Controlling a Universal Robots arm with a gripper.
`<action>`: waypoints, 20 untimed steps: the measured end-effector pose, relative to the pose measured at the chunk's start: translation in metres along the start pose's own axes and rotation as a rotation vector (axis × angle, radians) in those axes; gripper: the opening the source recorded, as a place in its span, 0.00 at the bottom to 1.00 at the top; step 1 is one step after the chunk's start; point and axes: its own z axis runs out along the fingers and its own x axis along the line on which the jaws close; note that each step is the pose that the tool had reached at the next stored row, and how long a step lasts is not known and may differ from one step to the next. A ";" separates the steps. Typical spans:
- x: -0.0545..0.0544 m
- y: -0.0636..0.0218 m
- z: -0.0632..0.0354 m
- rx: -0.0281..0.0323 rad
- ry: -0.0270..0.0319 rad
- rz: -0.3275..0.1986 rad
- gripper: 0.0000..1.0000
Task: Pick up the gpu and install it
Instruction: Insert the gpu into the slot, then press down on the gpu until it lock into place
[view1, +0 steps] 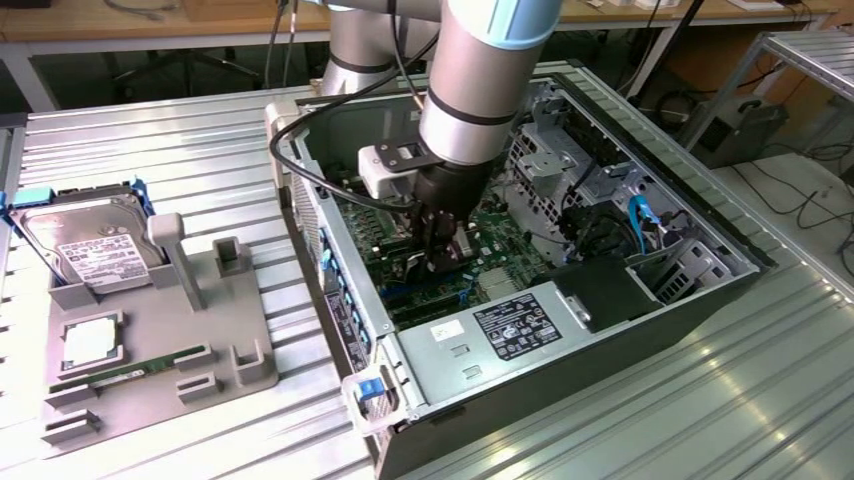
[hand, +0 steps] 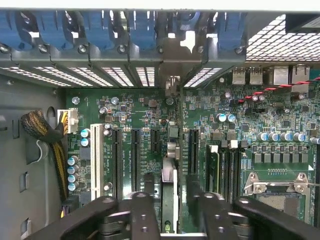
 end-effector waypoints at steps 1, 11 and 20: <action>0.000 0.0001 -0.0024 0.0000 -0.0001 0.000 0.40; -0.006 0.0044 -0.0301 0.0001 0.0001 0.000 0.25; -0.008 0.0090 -0.0162 0.0013 0.0015 0.000 0.11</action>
